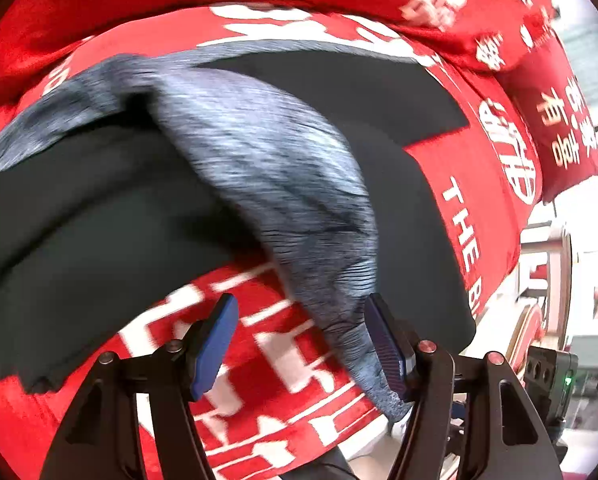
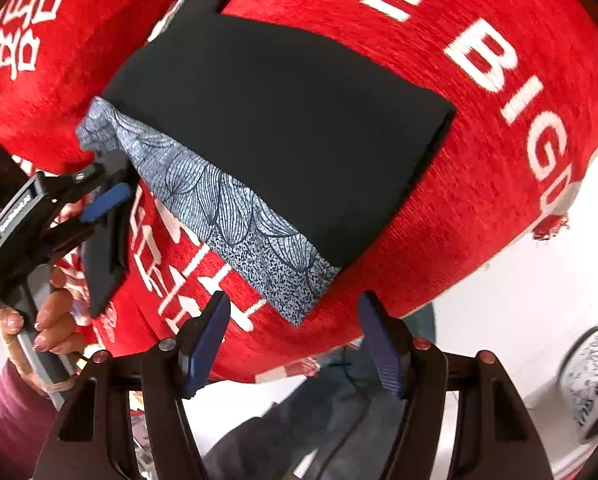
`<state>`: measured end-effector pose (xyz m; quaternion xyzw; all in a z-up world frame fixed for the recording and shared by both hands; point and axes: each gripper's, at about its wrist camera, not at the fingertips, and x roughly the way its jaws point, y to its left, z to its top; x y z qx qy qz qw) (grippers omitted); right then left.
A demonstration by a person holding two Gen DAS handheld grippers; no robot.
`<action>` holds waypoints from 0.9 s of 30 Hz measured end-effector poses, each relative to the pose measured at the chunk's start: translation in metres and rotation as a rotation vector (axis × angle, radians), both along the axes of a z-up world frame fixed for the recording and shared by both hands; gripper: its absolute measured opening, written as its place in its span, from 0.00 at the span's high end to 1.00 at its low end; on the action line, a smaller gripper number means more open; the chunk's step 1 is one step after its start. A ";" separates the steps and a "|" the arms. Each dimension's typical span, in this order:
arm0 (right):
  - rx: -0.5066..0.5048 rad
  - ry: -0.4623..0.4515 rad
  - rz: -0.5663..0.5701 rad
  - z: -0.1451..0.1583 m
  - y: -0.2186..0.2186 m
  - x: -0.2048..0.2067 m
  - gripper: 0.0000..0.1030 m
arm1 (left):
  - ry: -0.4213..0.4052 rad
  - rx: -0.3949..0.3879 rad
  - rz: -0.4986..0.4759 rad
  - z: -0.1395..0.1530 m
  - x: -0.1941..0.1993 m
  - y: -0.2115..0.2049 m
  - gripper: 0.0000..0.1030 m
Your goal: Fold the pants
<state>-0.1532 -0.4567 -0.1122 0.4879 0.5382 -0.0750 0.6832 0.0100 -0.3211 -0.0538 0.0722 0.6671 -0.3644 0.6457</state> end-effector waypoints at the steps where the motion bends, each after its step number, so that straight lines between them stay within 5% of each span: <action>1: 0.015 -0.013 -0.007 -0.003 -0.001 -0.001 0.35 | 0.000 0.003 -0.008 -0.001 -0.003 -0.004 0.35; 6: 0.089 -0.062 -0.047 -0.017 -0.004 -0.003 0.60 | 0.022 0.020 -0.033 -0.011 -0.006 -0.014 0.35; 7: 0.092 -0.059 -0.061 -0.018 -0.006 -0.004 0.81 | 0.027 0.023 -0.034 -0.013 -0.006 -0.015 0.40; 8: 0.102 -0.066 -0.070 -0.018 -0.008 -0.006 0.88 | 0.035 0.020 -0.031 -0.014 -0.006 -0.016 0.63; 9: 0.126 -0.085 -0.082 -0.016 -0.015 -0.011 0.97 | 0.059 0.018 -0.033 -0.016 -0.005 -0.018 0.69; 16: 0.091 -0.252 -0.089 0.057 -0.068 0.016 0.97 | 0.044 -0.056 -0.002 0.023 0.012 -0.035 0.69; 23: -0.017 -0.350 -0.040 0.110 -0.173 0.115 0.97 | -0.074 -0.103 0.049 0.050 0.076 -0.083 0.69; 27: -0.068 -0.343 -0.009 0.112 -0.223 0.177 0.97 | -0.183 -0.055 0.057 0.059 0.112 -0.105 0.64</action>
